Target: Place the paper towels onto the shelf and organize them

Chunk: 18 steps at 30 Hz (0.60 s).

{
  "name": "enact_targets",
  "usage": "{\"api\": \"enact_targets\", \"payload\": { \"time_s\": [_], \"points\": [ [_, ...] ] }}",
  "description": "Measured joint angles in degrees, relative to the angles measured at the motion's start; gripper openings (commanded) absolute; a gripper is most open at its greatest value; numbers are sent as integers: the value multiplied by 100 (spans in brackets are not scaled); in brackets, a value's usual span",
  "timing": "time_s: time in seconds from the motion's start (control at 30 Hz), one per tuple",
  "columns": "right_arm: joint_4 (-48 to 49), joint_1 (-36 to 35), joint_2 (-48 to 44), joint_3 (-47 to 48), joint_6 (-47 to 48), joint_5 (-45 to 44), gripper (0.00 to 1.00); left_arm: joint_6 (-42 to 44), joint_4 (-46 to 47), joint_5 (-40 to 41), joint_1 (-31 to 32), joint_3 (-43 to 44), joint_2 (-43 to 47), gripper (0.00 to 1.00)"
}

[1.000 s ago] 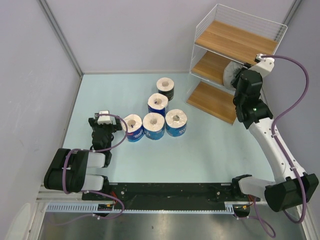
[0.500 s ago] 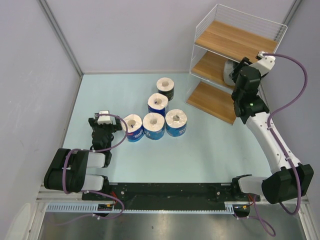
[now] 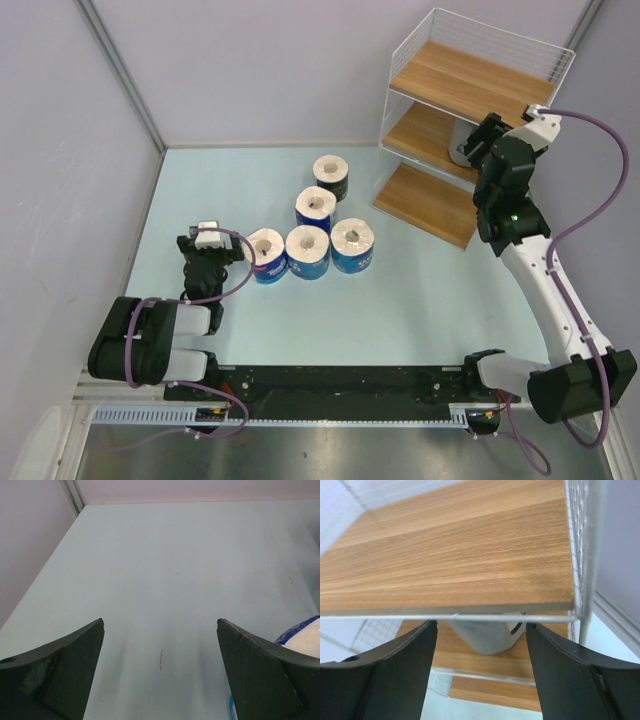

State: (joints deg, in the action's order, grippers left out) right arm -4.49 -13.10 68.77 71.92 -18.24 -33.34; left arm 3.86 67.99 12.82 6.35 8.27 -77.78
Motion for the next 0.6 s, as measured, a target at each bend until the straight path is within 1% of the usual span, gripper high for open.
{"api": "enact_targets", "payload": {
  "time_s": [0.23, 0.37, 0.47, 0.53, 0.6],
  "points": [
    [-186, -402, -669, -2, -15, 234, 78, 0, 0, 0, 0, 0, 0, 100],
    [-361, -726, -874, -37, -70, 573, 79, 0, -2, 0, 0, 0, 0, 100],
    [-520, -1099, -719, -118, -146, 949, 80, 0, 0, 0, 0, 0, 0, 100],
    [-636, -1329, -448, -212, -221, 1263, 81, 0, 0, 0, 0, 0, 0, 100],
    [-730, -1502, 50, -284, -284, 1613, 81, 0, 0, 0, 0, 0, 0, 100]
  ]
}}
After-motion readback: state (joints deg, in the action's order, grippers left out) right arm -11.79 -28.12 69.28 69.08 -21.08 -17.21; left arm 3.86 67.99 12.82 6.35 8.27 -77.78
